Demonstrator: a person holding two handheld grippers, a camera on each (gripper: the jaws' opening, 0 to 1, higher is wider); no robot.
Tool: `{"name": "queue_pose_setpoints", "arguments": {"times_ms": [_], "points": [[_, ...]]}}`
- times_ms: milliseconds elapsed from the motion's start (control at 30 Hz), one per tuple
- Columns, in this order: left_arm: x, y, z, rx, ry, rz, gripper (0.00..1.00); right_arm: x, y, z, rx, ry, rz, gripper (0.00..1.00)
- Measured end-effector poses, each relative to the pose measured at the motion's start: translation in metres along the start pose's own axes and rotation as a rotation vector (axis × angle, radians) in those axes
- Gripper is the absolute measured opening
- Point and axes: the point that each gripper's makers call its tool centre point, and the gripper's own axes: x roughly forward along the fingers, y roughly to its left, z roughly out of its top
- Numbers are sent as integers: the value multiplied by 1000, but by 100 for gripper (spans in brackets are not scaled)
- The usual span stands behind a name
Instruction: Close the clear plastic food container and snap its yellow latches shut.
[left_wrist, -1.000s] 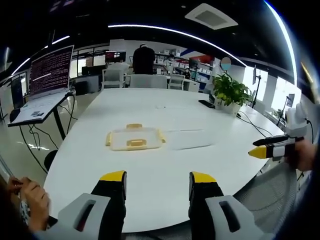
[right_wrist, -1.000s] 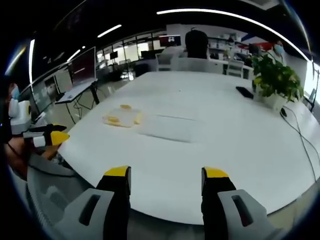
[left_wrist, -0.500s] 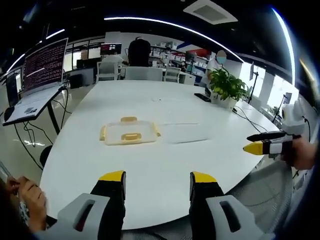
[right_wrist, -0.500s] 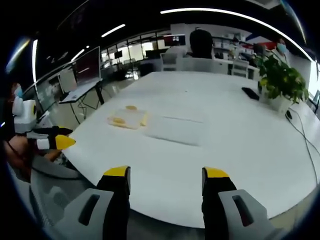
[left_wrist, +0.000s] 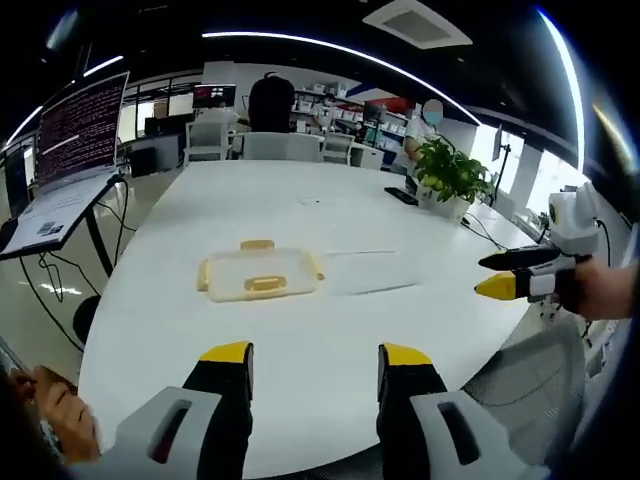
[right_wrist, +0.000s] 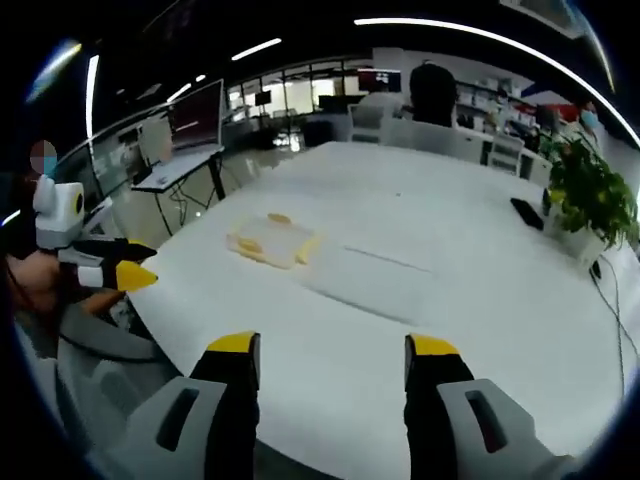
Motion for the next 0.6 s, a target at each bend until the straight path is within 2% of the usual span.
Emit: {"name": "queue_pose_setpoints", "arguments": {"times_ms": [167, 467, 600], "points": [[8, 9, -2, 26, 22, -3, 43, 7, 11, 8, -67, 13, 44, 55], [20, 23, -1, 40, 42, -8, 43, 22, 24, 13, -106, 35, 96, 55], [26, 33, 2, 58, 49, -11, 43, 31, 27, 19, -149, 44, 118, 55]]}}
